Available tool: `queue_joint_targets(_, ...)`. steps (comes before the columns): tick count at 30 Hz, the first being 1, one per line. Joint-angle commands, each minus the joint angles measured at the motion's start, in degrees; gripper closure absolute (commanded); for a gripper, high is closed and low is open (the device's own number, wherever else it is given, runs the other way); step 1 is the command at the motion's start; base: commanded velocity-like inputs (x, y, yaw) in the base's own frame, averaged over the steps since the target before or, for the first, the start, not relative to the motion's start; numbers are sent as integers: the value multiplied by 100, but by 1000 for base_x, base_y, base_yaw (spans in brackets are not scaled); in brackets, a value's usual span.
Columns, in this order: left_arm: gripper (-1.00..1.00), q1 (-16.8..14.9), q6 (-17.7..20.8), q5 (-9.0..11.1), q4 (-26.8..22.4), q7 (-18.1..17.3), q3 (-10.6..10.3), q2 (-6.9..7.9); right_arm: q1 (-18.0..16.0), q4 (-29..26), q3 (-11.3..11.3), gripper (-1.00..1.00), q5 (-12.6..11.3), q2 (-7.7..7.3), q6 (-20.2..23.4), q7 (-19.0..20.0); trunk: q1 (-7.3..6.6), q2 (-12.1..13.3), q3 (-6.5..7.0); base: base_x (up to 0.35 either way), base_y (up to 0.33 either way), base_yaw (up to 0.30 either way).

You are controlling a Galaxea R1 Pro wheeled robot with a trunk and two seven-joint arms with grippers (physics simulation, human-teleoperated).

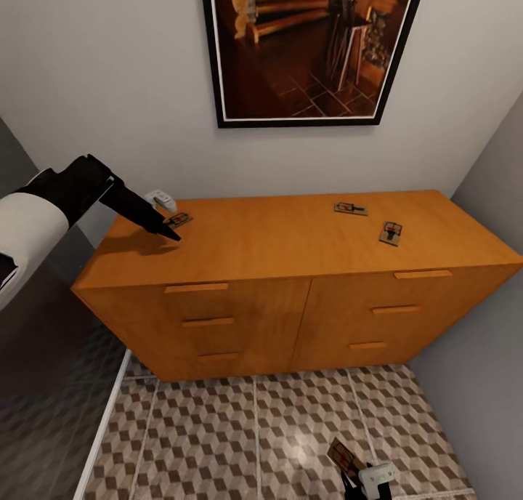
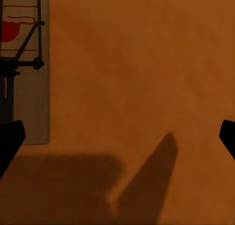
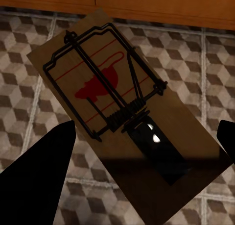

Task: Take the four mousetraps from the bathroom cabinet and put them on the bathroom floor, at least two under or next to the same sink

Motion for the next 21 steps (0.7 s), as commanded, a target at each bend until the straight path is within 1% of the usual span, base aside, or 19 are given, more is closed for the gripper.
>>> queue_joint_targets(1,-100,1,54,-62,-14,-37,32,3,-2,4,17,100,-26,-2,-16,21,0,-2,-4,-1,5,0)
queue_joint_targets(7,-100,1,54,-62,-14,-37,33,8,0,4,17,100,-26,-2,-20,21,0,-2,-4,0,6,0)
queue_joint_targets(13,-100,1,54,-58,-14,-37,29,6,-4,4,20,100,-26,-2,-20,21,0,-2,-4,26,190,0)
queue_joint_targets(21,-100,1,54,-58,-14,-37,30,13,-3,4,20,100,-26,-2,-16,21,0,-2,-4,4,31,0)
